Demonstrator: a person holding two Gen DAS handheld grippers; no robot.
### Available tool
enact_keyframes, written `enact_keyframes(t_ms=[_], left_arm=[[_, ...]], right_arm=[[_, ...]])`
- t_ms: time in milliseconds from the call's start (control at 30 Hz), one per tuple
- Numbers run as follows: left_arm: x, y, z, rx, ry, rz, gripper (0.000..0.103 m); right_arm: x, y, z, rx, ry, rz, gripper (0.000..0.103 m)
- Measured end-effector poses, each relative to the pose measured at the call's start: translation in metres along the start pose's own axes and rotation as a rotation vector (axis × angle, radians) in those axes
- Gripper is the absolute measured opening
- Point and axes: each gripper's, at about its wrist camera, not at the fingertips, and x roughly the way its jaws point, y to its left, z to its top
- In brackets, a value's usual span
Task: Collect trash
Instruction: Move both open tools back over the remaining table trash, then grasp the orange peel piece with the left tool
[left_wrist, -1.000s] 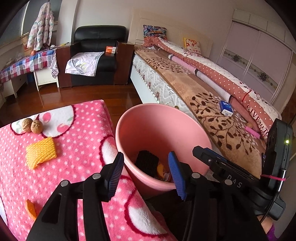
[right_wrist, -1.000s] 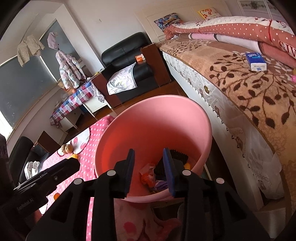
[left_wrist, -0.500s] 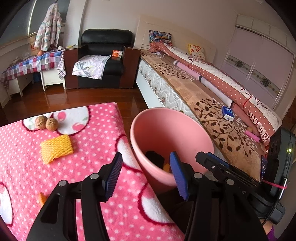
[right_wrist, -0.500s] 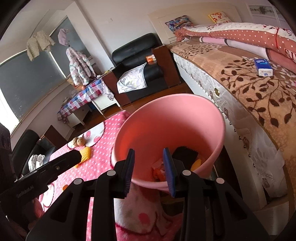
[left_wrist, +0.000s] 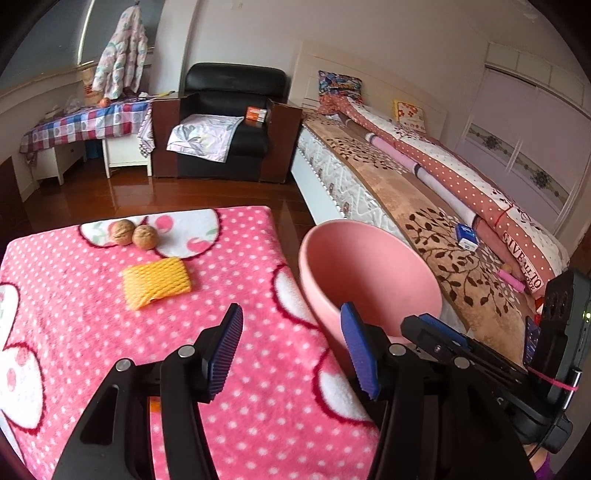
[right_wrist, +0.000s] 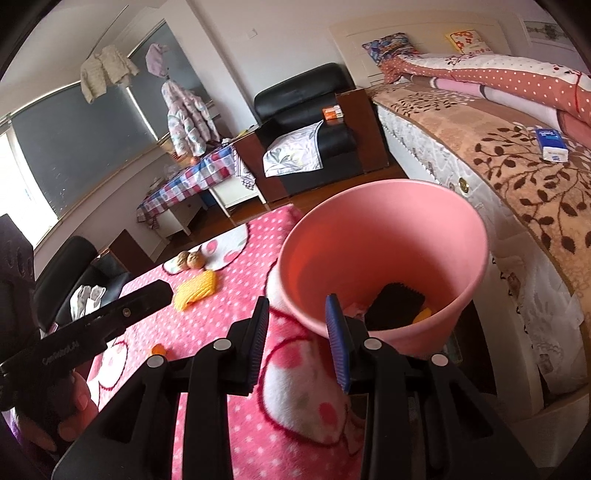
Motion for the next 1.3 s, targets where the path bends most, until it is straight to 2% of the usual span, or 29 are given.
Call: enact_keyframes(t_ms=[167, 433, 533, 733, 967, 1300], left_arm=[[-0.016, 0.019, -0.003, -0.023, -0.021, 0.033, 0.055], [-0.054, 0.067, -0.001, -0.062, -0.1, 0.132, 0.055], [-0.063, 0.085, -0.004, -0.076, -0.108, 0.167, 0.055], [-0.058, 0.115, -0.026, -0.139, -0.042, 0.188, 0.054], [-0.025, 0.111, -0.05, -0.111, 0.057, 0.188, 0.054], [0.01, 0.118, -0.063, -0.116, 0.14, 0.197, 0.053]], right_arm=[[-0.003, 0.01, -0.005, -0.019, 0.007, 0.016, 0.032], [-0.001, 0.029, -0.014, -0.062, 0.03, 0.044, 0.032], [0.002, 0.035, -0.019, -0.075, 0.045, 0.052, 0.032], [0.009, 0.047, -0.029, -0.097, 0.084, 0.059, 0.032], [0.021, 0.055, -0.033, -0.114, 0.121, 0.061, 0.032], [0.034, 0.059, -0.036, -0.122, 0.161, 0.048, 0.032]])
